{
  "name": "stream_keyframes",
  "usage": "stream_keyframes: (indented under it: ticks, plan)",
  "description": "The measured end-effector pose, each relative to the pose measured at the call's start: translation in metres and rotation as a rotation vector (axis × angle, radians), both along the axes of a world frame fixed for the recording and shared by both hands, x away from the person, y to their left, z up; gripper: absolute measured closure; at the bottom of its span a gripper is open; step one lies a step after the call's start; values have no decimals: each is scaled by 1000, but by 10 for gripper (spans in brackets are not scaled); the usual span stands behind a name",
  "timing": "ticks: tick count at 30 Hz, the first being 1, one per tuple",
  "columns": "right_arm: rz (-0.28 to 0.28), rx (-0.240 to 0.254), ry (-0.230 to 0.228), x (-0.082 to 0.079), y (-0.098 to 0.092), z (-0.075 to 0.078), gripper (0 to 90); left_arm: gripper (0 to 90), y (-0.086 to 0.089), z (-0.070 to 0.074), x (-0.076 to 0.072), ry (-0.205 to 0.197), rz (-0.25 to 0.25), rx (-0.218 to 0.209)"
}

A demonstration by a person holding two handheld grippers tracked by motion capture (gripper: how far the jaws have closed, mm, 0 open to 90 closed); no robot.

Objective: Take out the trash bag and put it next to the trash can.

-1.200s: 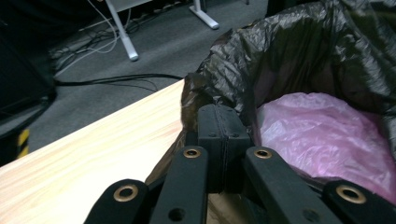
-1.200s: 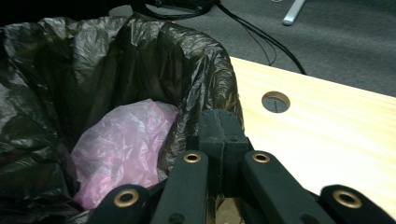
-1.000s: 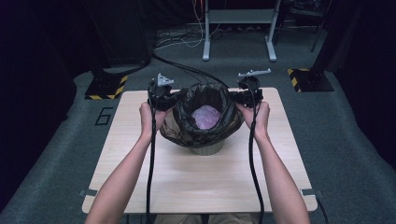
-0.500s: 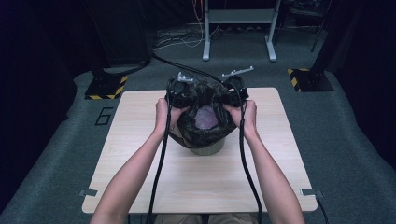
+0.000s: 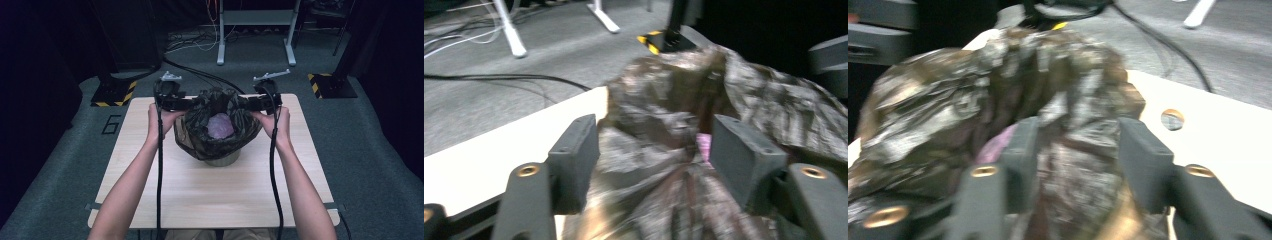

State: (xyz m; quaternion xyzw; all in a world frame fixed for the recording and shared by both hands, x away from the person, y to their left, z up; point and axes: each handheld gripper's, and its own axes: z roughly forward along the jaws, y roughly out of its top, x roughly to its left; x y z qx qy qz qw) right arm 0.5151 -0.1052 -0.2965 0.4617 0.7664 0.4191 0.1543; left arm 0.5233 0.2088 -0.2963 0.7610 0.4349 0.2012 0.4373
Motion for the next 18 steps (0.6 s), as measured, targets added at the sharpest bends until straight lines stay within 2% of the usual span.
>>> stream_keyframes:
  ticks: [2,4,7,9,10,12,15,18]
  plan:
    - [-39,-7,21,2,-10,-2,388,288,11,-5,4,34,38,6]
    - [-75,-17,70,7,-15,-9,322,259,18,-14,10,87,49,20]
    - [-99,-37,145,15,-16,-27,251,217,21,-31,19,166,60,39]
    - [-102,-38,189,20,-15,-39,238,199,19,-41,23,205,58,57]
    - [-103,-40,203,21,-14,-44,244,196,19,-46,25,230,44,45]
    - [-98,-43,229,25,-12,-54,269,199,16,-51,26,248,31,43]
    - [-89,-34,249,27,-11,-62,323,284,11,-53,25,266,-12,34]
    - [-71,-2,247,26,-11,-63,425,485,6,-53,22,273,-71,12]
